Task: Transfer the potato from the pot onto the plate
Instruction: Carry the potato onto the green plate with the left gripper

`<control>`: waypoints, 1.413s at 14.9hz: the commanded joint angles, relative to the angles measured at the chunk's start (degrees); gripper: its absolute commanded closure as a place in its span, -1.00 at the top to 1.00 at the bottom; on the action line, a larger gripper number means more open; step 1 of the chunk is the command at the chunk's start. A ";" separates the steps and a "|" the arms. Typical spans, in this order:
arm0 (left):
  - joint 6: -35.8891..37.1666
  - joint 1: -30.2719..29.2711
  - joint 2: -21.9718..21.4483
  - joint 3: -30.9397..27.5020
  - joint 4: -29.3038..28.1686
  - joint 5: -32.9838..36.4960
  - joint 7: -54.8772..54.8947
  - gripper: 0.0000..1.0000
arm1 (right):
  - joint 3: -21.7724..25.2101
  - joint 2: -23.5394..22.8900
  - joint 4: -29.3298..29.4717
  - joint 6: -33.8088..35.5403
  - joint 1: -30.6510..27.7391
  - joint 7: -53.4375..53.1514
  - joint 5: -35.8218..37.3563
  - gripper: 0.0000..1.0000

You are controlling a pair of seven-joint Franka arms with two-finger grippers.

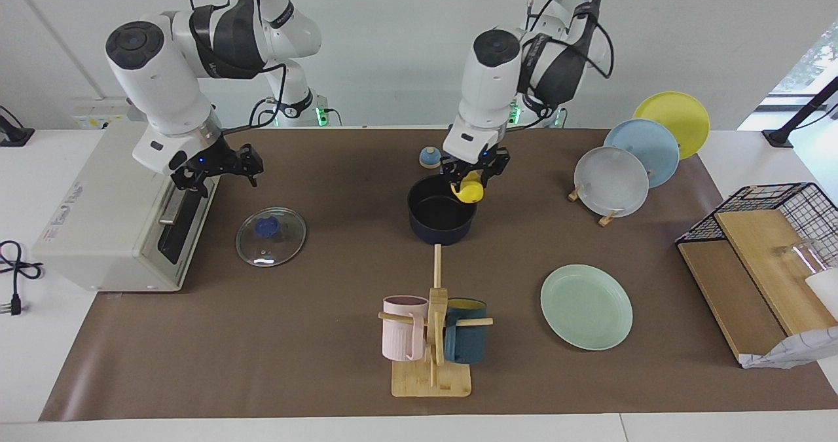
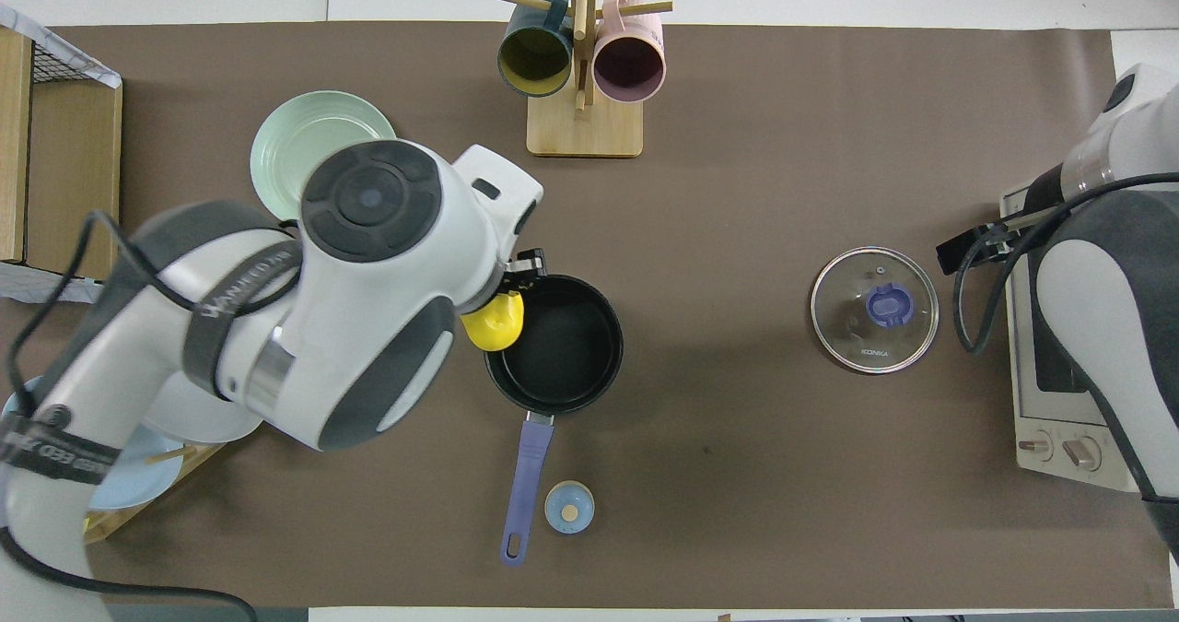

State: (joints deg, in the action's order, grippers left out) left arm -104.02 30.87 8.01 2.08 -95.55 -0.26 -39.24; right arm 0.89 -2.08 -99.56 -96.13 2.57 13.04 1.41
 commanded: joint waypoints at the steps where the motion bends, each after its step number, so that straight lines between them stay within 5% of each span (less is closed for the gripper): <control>1: 3.91 -7.99 2.09 0.30 6.59 -1.68 7.93 -1.00 | -0.98 1.72 -0.19 2.00 -0.19 -2.66 -0.36 1.00; 7: -6.95 -21.11 10.06 0.21 6.95 -2.03 27.36 -1.00 | -0.98 1.90 0.59 3.05 -0.46 -2.94 -0.36 1.00; 9: -14.95 -21.99 14.03 0.21 6.26 -0.89 31.49 -1.00 | -0.98 3.04 1.21 4.90 -0.28 -2.94 -0.36 1.00; 13: -19.45 -22.08 19.49 0.21 6.52 2.89 32.30 -1.00 | -0.98 3.04 1.56 4.02 -0.46 -3.02 -0.44 1.00; 21: -25.26 -22.79 20.81 0.21 3.18 4.30 34.58 -1.00 | -0.54 3.22 2.44 5.60 -0.98 -2.85 -0.44 1.00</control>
State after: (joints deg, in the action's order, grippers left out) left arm -126.85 8.48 28.66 2.05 -90.99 2.87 -5.45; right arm 0.78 0.90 -97.80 -92.23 2.51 10.70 1.41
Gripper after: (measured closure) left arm 0.410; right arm 0.000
